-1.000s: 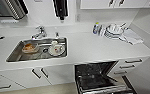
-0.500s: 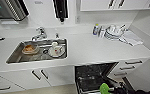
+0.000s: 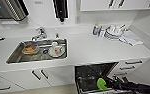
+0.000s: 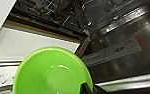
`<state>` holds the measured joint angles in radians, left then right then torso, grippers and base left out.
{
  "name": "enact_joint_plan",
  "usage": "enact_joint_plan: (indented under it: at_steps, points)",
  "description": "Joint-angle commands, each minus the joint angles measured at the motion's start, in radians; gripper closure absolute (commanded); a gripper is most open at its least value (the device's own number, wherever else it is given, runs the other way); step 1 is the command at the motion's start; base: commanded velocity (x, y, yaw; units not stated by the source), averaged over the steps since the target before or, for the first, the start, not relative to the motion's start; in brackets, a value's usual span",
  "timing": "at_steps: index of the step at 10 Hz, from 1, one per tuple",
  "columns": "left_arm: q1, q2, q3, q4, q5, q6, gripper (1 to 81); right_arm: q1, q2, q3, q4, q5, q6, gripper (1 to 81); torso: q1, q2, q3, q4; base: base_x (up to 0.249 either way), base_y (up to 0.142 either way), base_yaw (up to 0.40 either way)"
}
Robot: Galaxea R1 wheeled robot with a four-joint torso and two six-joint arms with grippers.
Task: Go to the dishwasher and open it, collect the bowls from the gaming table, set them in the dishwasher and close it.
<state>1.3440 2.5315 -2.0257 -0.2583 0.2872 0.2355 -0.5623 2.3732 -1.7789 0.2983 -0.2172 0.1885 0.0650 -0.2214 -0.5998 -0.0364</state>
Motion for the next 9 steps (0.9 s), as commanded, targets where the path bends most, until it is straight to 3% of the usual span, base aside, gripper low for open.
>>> enact_joint_plan:
  at_steps: [1, 3, 4, 6, 9]
  points:
    - [0.030, 0.004, -0.005, -0.007, 0.104, 0.016, 1.0, 0.179, 0.088, -0.181, 0.051, -0.116, 0.002, 81.1, 0.000, 0.000, 0.000, 0.000, 0.000, 0.000, 0.000]
    - [0.060, 0.020, -0.005, -0.006, 0.098, 0.016, 1.0, 0.207, 0.139, -0.272, 0.051, -0.122, 0.002, 81.1, 0.000, 0.000, 0.000, 0.000, 0.000, 0.000, 0.000]
    - [0.063, 0.035, -0.017, -0.006, 0.098, 0.018, 1.0, 0.230, 0.169, -0.356, 0.070, -0.205, 0.002, 1.0, 0.000, 0.000, 0.000, 0.000, 0.000, 0.000, 0.000]
    - [0.063, 0.058, -0.047, -0.007, 0.096, 0.024, 1.0, 0.261, 0.093, -0.356, 0.085, -0.327, 0.000, 1.0, 0.000, 0.000, 0.000, 0.000, 0.000, 0.000, 0.000]
    - [0.060, 0.122, -0.143, -0.016, 0.092, 0.022, 1.0, 0.174, -0.175, -0.174, 0.075, -0.353, -0.003, 1.0, 0.000, 0.000, 0.000, 0.000, 0.000, 0.000, 0.000]
